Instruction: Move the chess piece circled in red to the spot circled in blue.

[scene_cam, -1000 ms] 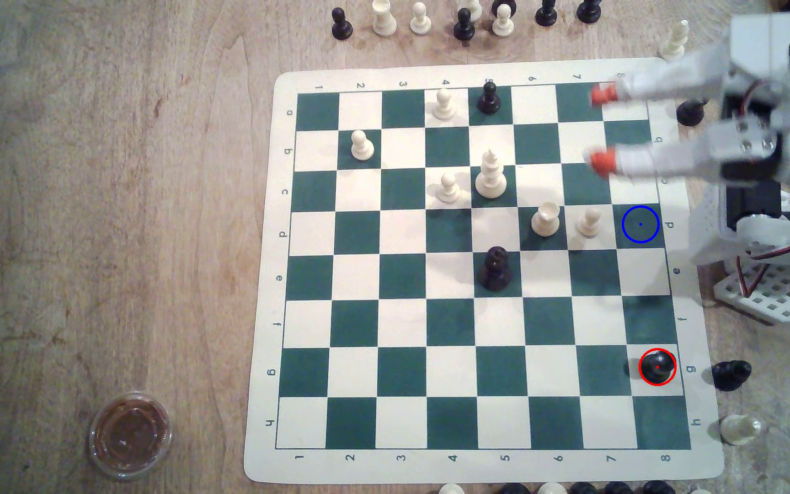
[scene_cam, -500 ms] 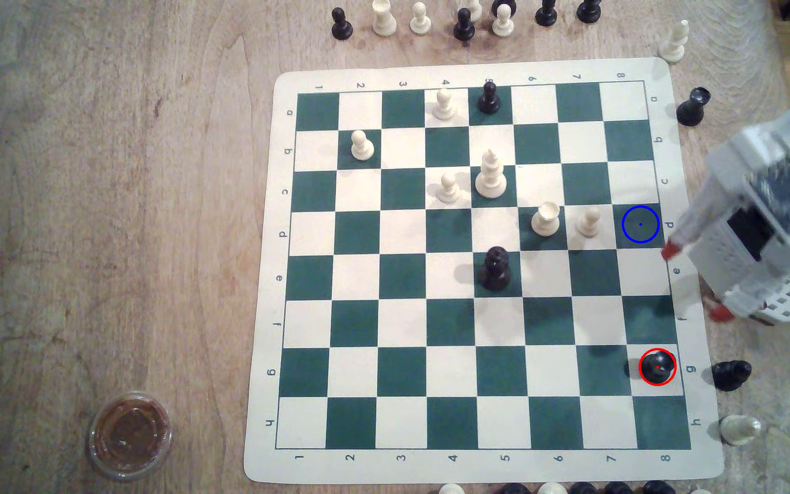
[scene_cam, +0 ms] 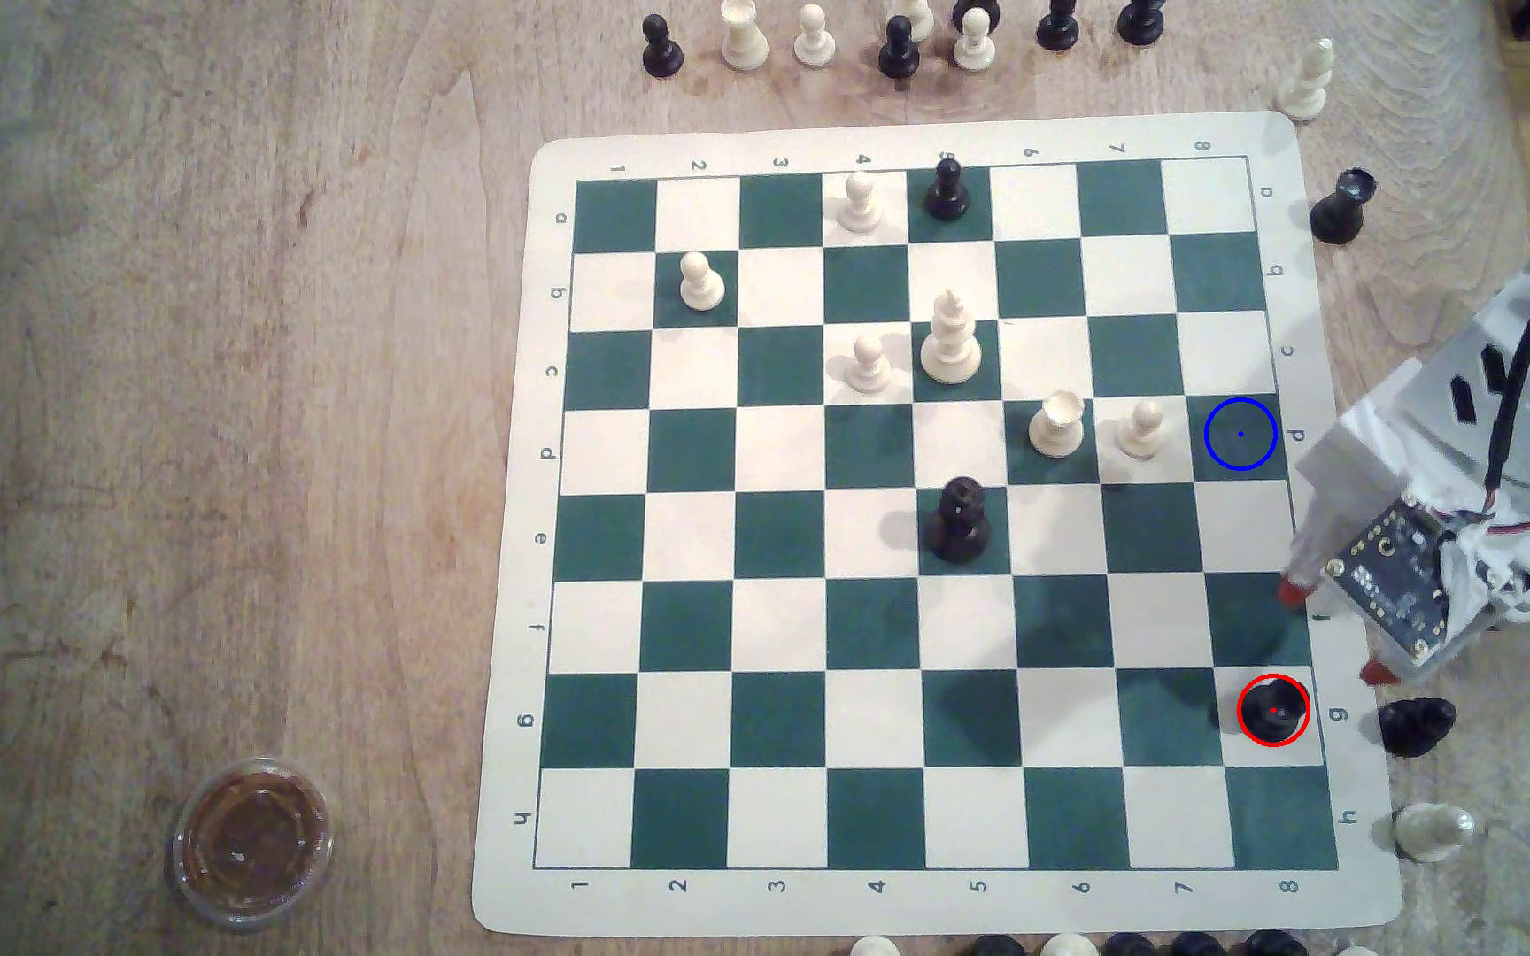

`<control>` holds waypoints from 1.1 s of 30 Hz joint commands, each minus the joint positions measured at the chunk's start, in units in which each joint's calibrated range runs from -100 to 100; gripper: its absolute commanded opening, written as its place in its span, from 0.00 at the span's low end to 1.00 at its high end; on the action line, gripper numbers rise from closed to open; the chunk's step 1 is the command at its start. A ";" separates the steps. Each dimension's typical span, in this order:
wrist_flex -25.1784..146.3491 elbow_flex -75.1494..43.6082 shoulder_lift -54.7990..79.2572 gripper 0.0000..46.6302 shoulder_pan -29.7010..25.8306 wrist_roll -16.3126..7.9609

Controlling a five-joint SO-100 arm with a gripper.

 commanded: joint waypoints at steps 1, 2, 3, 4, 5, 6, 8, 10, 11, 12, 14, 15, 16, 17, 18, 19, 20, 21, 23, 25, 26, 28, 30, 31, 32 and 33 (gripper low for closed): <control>-2.20 -0.28 4.34 0.39 -1.52 -0.44; -2.78 0.08 4.85 0.40 -1.59 -0.44; -4.25 0.99 5.62 0.40 -1.91 -0.49; -5.07 1.62 5.87 0.40 -2.14 -0.59; -5.81 2.35 6.13 0.40 -2.14 -0.63; -6.54 3.07 6.38 0.39 -2.14 -0.63; -8.35 5.52 7.57 0.38 -2.22 -0.59; -9.33 6.34 8.08 0.38 -2.85 -0.63; -9.90 6.43 8.42 0.38 -3.08 -0.73; -10.72 6.43 9.01 0.36 -3.78 -1.07; -11.54 6.43 9.95 0.36 -4.18 -1.37; -12.11 6.61 10.71 0.35 -4.33 -1.47; -13.18 7.06 11.64 0.33 -4.57 -1.56; -13.59 7.42 12.15 0.33 -4.57 -1.56; -14.00 7.60 12.83 0.32 -4.57 -1.56; -14.16 7.70 13.34 0.32 -4.72 -1.56; -14.32 7.88 13.68 0.33 -4.80 -1.56; -14.90 8.15 14.28 0.33 -4.88 -1.56; -15.55 8.24 15.29 0.33 -4.80 -1.56; -16.78 8.15 16.74 0.32 -4.49 -1.56; -17.27 8.15 17.33 0.31 -4.49 -1.56; -18.34 8.15 18.52 0.29 -4.41 -1.56; -19.89 8.15 20.47 0.28 -4.49 -1.51; -20.38 8.15 21.24 0.27 -4.49 -1.51; -20.79 8.15 21.75 0.27 -4.49 -1.51; -21.29 8.15 22.34 0.27 -4.49 -1.51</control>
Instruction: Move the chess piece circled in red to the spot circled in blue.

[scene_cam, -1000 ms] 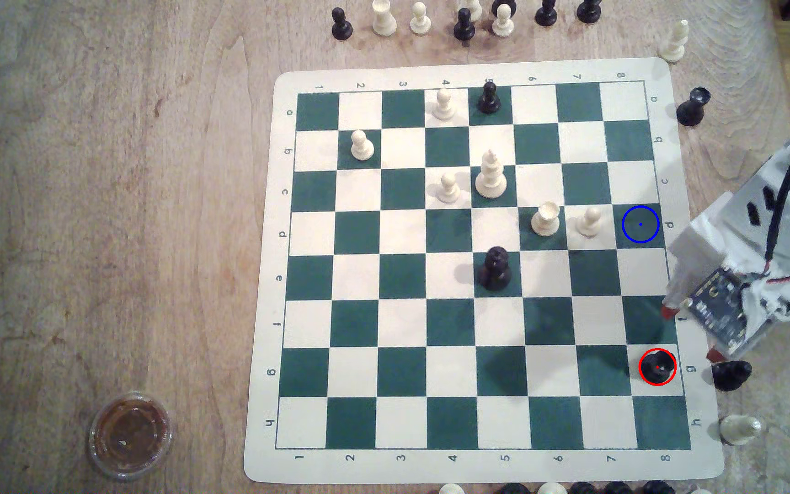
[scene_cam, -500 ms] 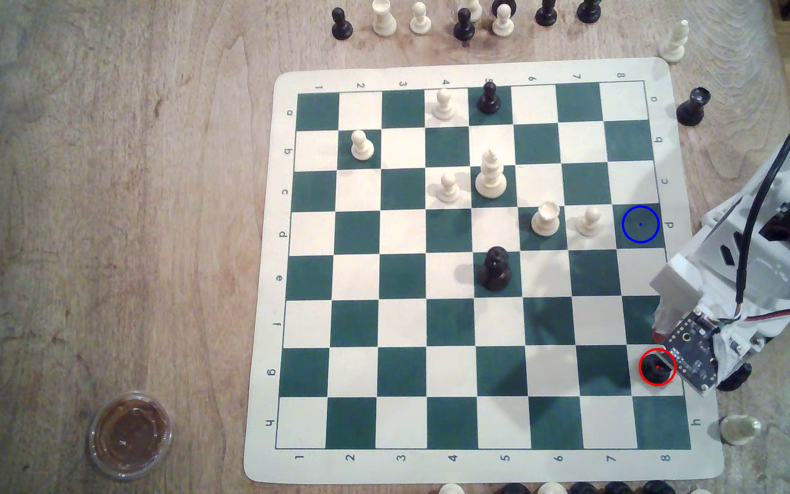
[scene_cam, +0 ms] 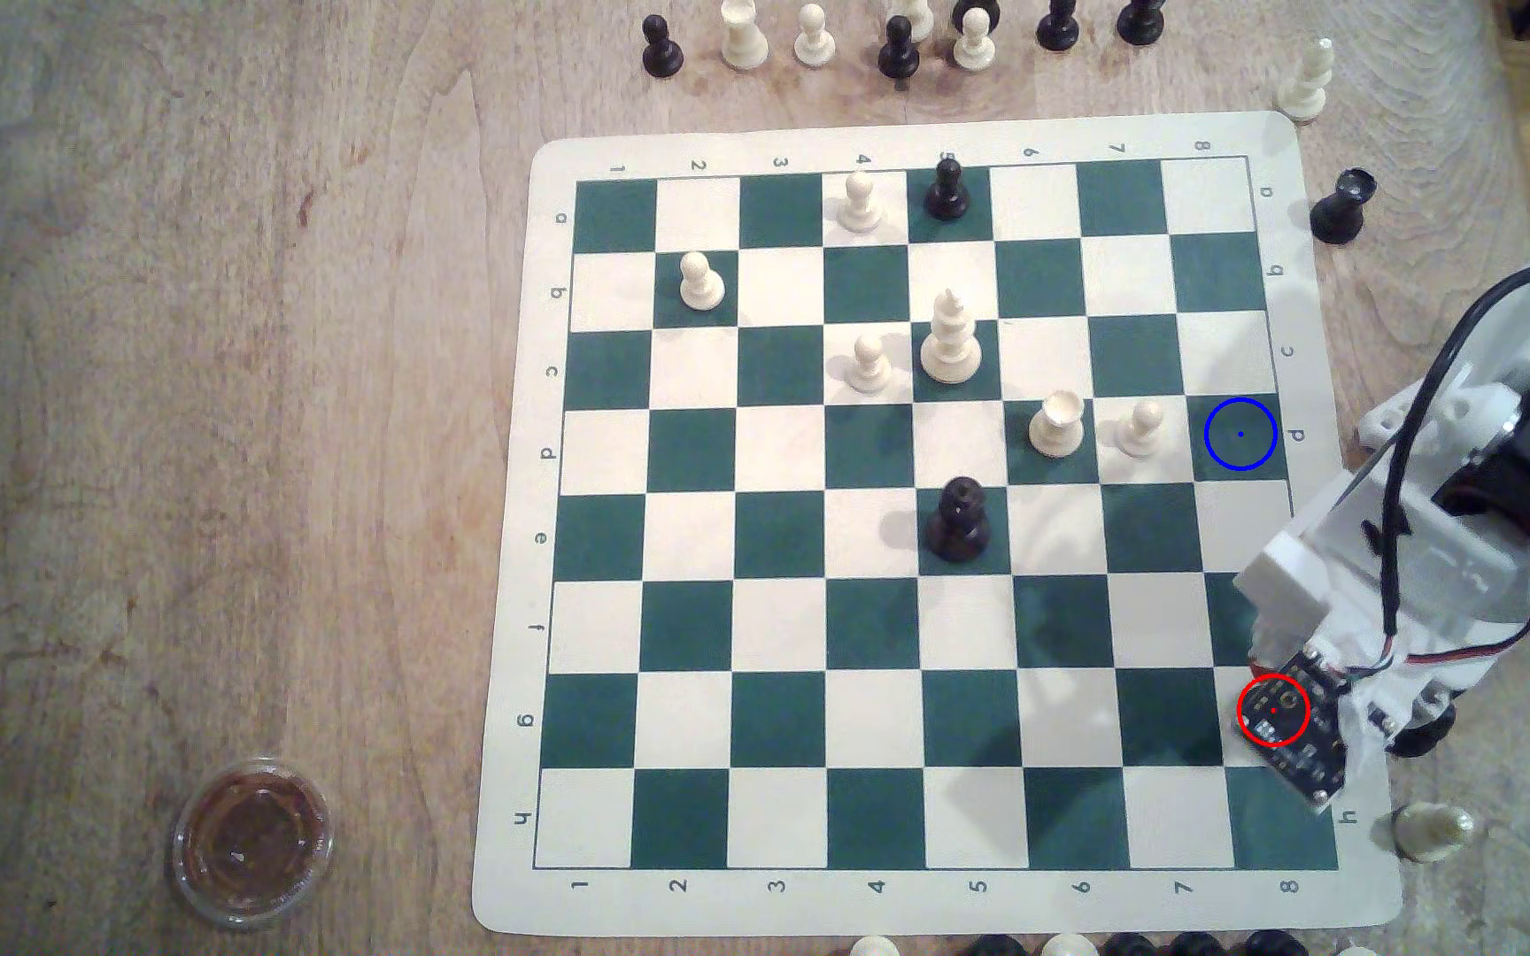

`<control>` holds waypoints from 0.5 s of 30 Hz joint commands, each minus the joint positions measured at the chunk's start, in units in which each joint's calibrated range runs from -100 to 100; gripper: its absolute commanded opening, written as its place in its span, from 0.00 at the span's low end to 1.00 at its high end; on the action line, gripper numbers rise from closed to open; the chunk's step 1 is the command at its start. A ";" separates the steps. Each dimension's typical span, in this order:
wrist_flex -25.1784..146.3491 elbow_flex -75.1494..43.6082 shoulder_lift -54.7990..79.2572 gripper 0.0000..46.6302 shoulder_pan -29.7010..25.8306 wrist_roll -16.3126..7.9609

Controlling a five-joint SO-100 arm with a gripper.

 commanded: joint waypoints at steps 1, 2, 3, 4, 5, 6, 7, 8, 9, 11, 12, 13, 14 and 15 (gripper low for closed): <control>-2.99 -0.98 2.91 0.25 0.08 0.10; -3.23 -0.98 3.33 0.25 0.08 0.10; -3.40 -0.98 3.59 0.25 0.08 0.10; -3.48 -0.98 3.67 0.25 0.01 0.10; -3.48 -0.98 3.67 0.25 0.01 0.10; -3.56 -0.98 3.59 0.25 0.01 0.10; -3.56 -0.98 3.50 0.25 0.01 0.05; -3.64 -1.07 3.33 0.26 0.01 0.00; -3.64 -1.25 3.25 0.26 0.01 -0.10; -3.97 -1.70 2.91 0.24 -0.23 -0.44; -3.97 -1.80 2.91 0.23 -0.31 -0.49; -4.13 -1.80 2.91 0.23 -0.39 -0.59; -4.62 -1.80 2.91 0.23 -0.46 -0.88; -5.03 -1.80 2.74 0.22 -0.46 -1.03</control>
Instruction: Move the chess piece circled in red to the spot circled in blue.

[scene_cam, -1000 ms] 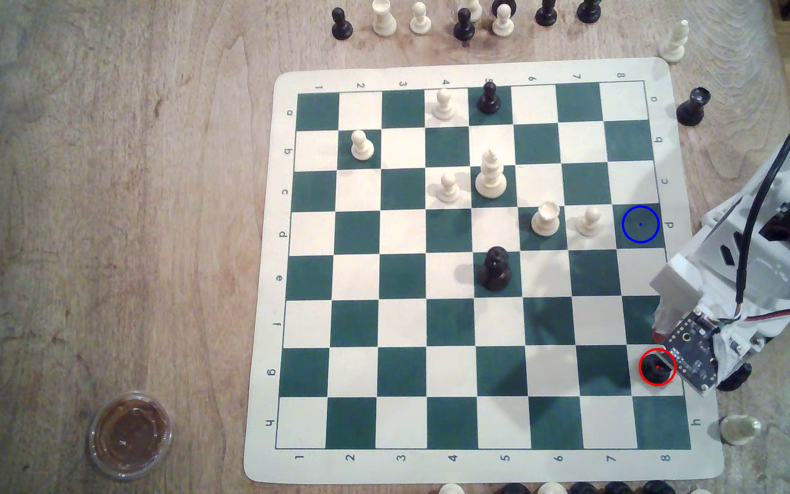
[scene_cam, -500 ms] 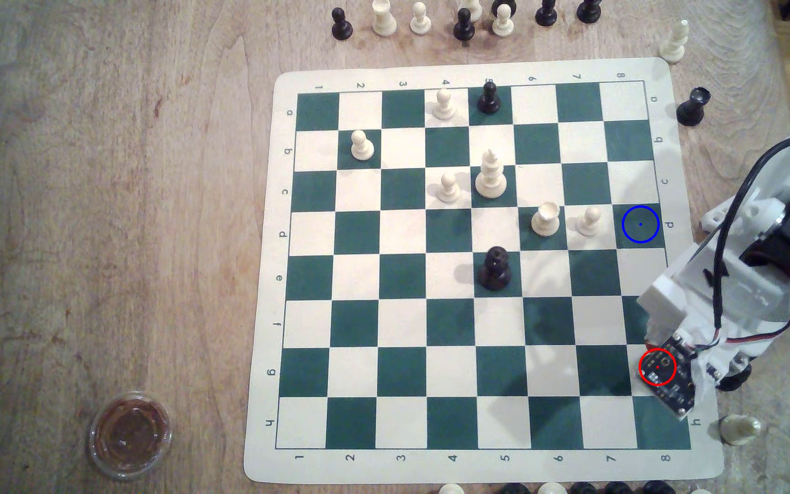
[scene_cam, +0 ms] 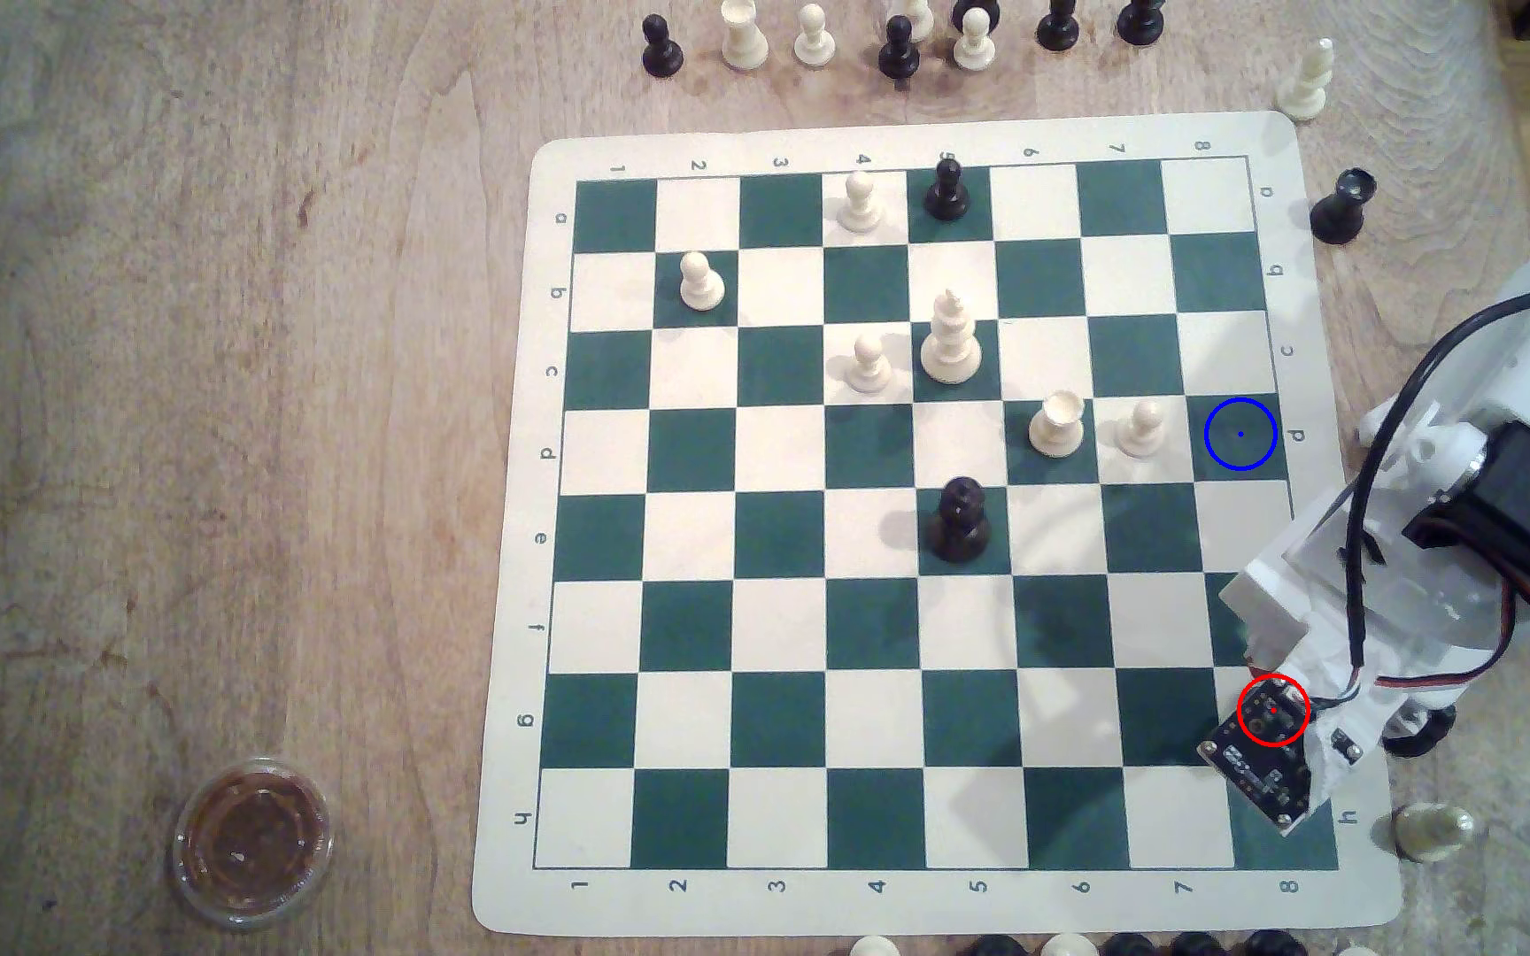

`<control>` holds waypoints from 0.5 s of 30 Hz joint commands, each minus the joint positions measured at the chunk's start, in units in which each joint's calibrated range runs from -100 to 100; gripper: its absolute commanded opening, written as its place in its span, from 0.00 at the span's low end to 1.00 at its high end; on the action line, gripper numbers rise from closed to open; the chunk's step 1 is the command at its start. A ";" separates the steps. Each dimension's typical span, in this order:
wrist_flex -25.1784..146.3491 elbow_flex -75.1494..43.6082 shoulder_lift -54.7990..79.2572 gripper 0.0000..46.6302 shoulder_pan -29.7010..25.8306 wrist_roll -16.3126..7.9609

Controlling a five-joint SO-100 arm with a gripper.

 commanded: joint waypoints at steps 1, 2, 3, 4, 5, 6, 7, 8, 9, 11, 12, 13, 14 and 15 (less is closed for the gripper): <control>-2.18 -1.80 -1.03 0.22 -0.39 -0.73; -2.43 -1.80 -1.20 0.21 -0.39 -0.78; -2.67 -1.89 -1.54 0.21 -0.39 -0.93; -2.67 -1.89 -1.54 0.21 -0.39 -0.93; -2.59 -1.98 -1.63 0.21 -0.39 -0.93; -2.43 -1.98 -1.63 0.21 -0.47 -0.93; -2.18 -1.98 -1.63 0.21 -0.55 -0.93; -1.52 -1.98 -1.80 0.21 -0.86 -0.93; -1.20 -1.98 -1.88 0.21 -0.94 -0.93; -0.54 -1.98 -2.48 0.22 -1.09 -0.93; -0.13 -1.98 -2.73 0.22 -1.09 -0.93; 0.03 -1.98 -2.73 0.22 -1.09 -0.98; 0.11 -1.98 -2.81 0.22 -1.17 -0.98; 0.28 -2.07 -2.81 0.22 -1.33 -1.07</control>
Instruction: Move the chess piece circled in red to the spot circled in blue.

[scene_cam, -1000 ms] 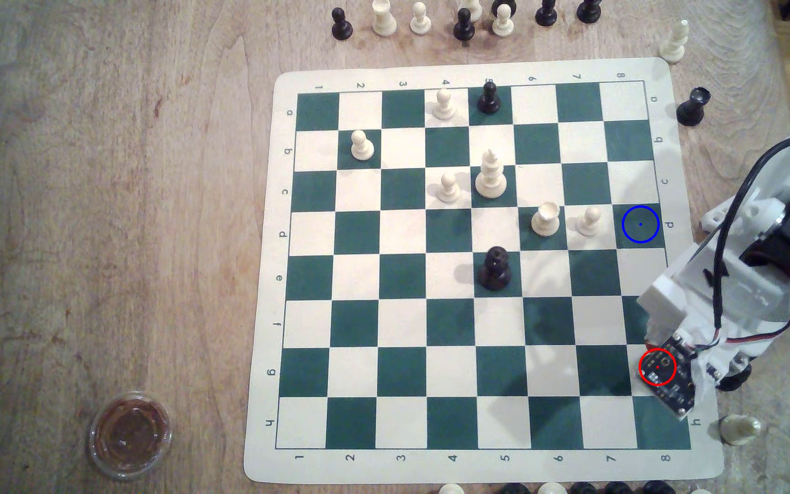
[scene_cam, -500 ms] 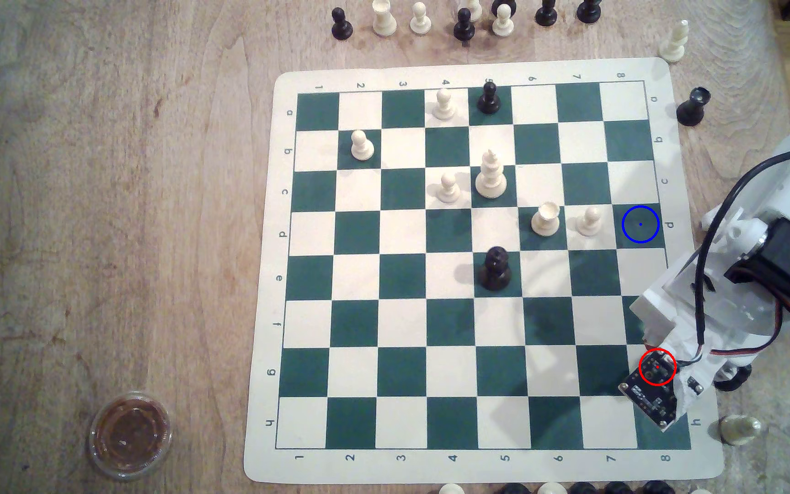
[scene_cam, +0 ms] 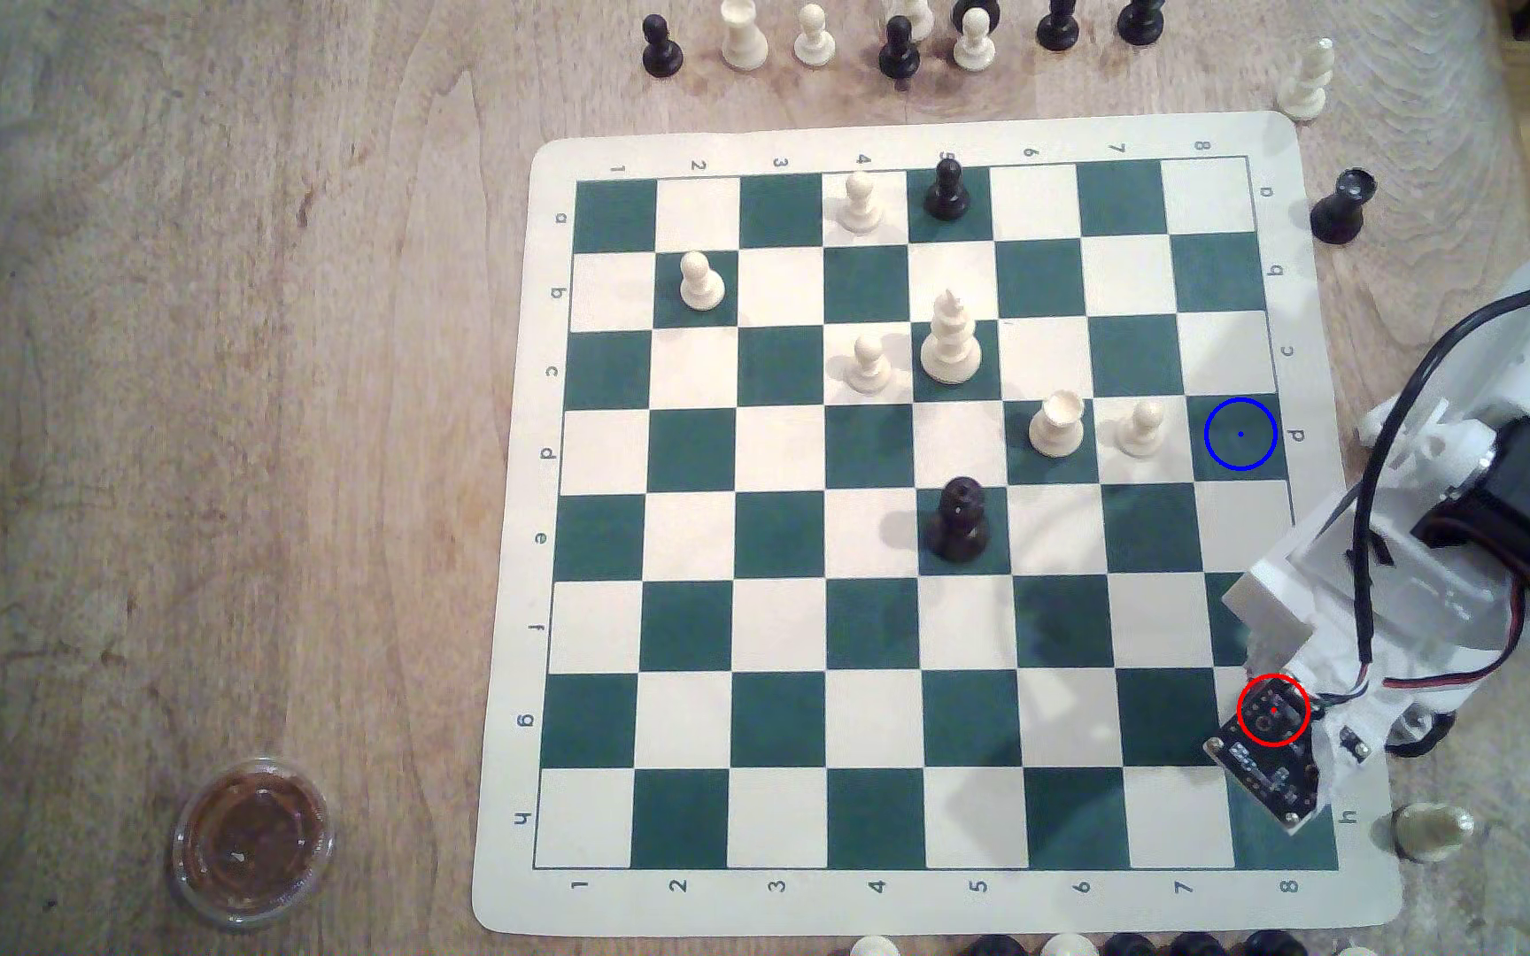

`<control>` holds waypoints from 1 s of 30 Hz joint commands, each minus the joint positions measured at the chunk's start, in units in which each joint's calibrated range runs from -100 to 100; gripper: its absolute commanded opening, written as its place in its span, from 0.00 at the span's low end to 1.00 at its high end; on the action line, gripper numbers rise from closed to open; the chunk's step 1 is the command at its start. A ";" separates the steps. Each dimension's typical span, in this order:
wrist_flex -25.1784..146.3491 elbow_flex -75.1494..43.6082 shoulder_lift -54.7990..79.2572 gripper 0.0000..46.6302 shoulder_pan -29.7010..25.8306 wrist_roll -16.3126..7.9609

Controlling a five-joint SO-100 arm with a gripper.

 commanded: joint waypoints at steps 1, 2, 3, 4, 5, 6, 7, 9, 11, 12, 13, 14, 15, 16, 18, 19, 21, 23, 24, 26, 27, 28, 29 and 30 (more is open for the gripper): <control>0.60 -2.16 -1.06 0.21 -0.60 -0.20; 0.76 -2.34 -1.31 0.20 -0.75 -0.34; 0.84 -2.52 -1.31 0.18 -0.91 -0.39; 0.93 -2.61 -1.31 0.17 -0.99 -0.44; 0.93 -2.79 -1.23 0.16 -1.14 -0.49; 1.01 -3.06 -0.97 0.12 -1.38 -0.54; 1.01 -3.16 -0.80 0.11 -1.46 -0.59; 1.01 -3.43 -0.72 0.09 -1.61 -0.68; 1.01 -3.88 -0.63 0.09 -1.53 -0.73; 1.01 -4.24 -0.72 0.09 -1.46 -0.73; 1.01 -4.79 -0.89 0.09 -1.22 -0.78; 1.42 -5.42 -1.40 0.09 -1.07 -0.78; 2.97 -7.78 -2.07 0.09 -0.36 -0.78; 4.04 -9.14 -2.33 0.09 0.26 -0.68; 6.49 -11.59 -2.58 0.09 1.44 -0.54; 9.52 -13.22 -3.09 0.08 2.69 -0.39; 12.64 -14.22 -5.98 0.08 4.10 -0.10; 15.91 -15.30 -8.36 0.08 5.74 0.15; 18.78 -15.58 -10.82 0.08 7.69 0.49; 21.48 -15.39 -14.21 0.08 9.96 1.22; 22.63 -15.12 -15.91 0.08 10.90 1.61; 25.33 -14.85 -18.97 0.08 12.78 2.30; 26.64 -14.85 -20.24 0.08 13.72 2.59; 28.12 -14.85 -21.68 0.08 14.81 2.88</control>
